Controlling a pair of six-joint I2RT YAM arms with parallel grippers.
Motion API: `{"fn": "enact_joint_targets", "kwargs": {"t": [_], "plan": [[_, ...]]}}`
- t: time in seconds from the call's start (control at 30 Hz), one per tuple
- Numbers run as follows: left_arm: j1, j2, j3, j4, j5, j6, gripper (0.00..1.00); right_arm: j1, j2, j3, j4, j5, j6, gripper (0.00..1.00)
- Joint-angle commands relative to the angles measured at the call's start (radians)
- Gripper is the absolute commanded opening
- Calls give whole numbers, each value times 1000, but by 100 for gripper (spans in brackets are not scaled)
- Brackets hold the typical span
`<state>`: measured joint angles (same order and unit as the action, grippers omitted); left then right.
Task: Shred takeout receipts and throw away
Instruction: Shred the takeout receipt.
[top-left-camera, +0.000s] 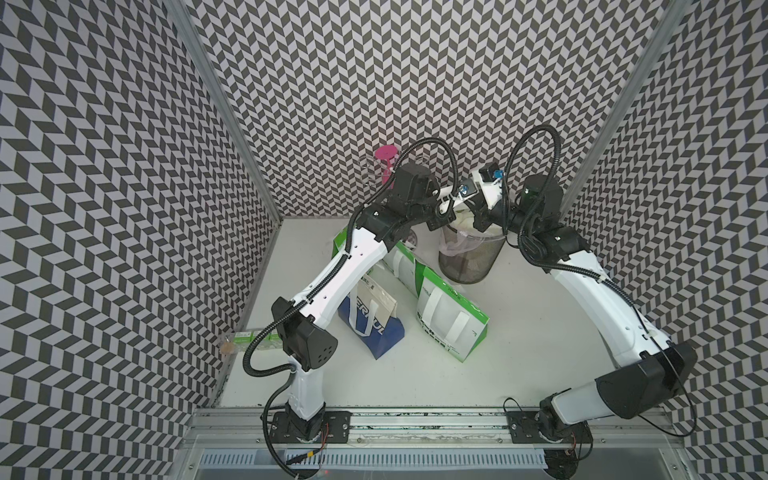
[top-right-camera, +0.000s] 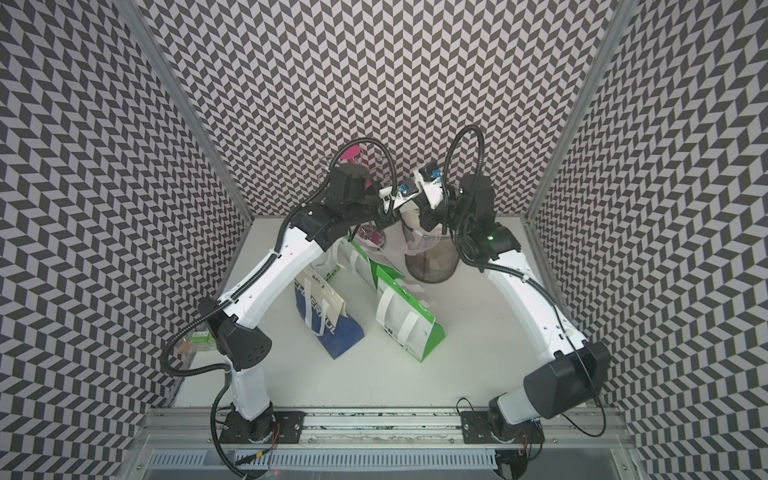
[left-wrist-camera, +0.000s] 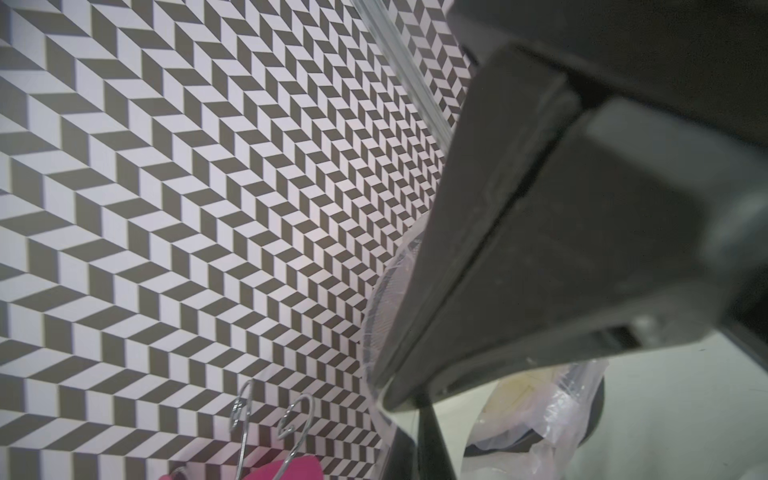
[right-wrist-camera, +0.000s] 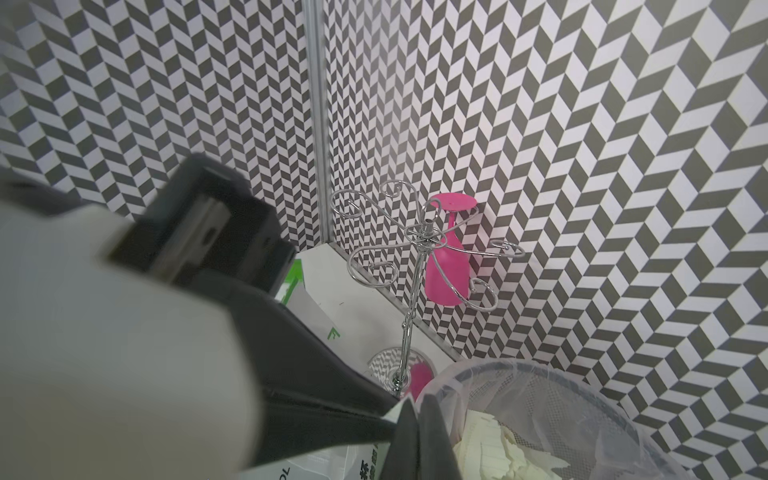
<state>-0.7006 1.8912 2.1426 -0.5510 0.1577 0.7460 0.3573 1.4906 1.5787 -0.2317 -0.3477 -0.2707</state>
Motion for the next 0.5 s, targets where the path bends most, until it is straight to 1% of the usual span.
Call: {"fn": "enact_joint_targets", "kwargs": {"t": [0.0, 0.1, 0.23, 0.3, 0.33, 0.4, 0.47], "plan": [[-77, -81, -71, 117, -12, 114, 0, 7, 6, -19, 105, 122, 51, 0], [-76, -116, -125, 164, 31, 107, 0, 3, 16, -18, 119, 118, 74, 0], [-64, -136, -172, 222, 14, 86, 0, -17, -1, -64, 163, 82, 117, 0], [-53, -137, -157, 206, 18, 62, 0, -48, -20, -107, 197, 93, 142, 0], [-46, -144, -156, 204, 35, 44, 0, -66, -21, -114, 197, 114, 149, 0], [-24, -157, -160, 212, 96, -4, 0, -106, -10, -114, 195, 115, 152, 0], [-4, -160, -155, 214, 127, -55, 0, -149, 0, -134, 233, 115, 162, 0]]}}
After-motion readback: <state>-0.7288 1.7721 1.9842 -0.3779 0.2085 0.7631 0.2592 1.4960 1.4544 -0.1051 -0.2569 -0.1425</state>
